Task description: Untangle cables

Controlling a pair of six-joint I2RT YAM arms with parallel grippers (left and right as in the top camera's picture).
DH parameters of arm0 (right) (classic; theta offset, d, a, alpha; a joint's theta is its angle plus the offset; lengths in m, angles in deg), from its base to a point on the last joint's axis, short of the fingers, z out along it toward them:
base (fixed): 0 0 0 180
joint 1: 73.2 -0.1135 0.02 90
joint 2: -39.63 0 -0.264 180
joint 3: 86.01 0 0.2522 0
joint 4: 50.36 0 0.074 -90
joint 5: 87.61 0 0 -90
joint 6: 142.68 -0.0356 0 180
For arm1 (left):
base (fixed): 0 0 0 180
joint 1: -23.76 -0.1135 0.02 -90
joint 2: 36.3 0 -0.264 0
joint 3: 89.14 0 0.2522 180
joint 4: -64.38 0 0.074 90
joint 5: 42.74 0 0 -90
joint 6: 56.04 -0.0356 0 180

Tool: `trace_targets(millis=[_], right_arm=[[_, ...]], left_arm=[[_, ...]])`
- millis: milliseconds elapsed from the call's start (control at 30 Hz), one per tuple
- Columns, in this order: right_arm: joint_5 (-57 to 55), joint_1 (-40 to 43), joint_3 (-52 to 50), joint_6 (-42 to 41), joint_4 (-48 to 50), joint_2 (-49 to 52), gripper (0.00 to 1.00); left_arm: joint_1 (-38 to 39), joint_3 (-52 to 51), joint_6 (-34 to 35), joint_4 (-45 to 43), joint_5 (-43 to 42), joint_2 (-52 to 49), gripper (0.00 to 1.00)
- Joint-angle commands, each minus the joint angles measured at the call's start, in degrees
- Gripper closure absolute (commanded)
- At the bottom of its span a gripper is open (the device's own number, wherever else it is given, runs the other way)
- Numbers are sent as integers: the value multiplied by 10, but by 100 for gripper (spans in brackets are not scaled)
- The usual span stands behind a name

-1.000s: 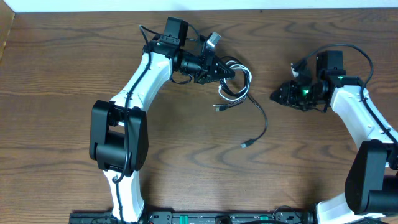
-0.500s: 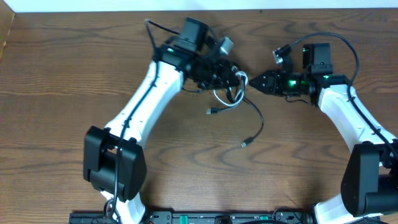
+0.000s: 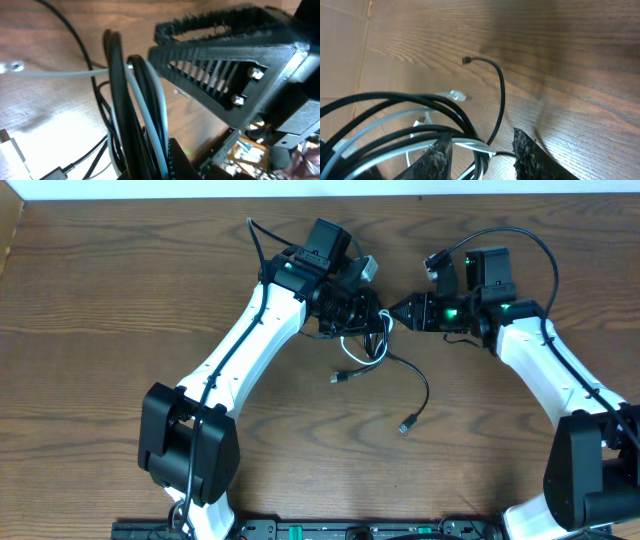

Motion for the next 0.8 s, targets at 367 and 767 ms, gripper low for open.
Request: trace_targets(millis=[367, 767], right_arm=[[-12, -24, 10, 110, -41, 0, 72], [105, -11, 10, 217, -43, 0, 59]], left_arm=[[-63, 0, 13, 22, -155, -2, 93], [-92, -1, 12, 38, -234, -19, 93]])
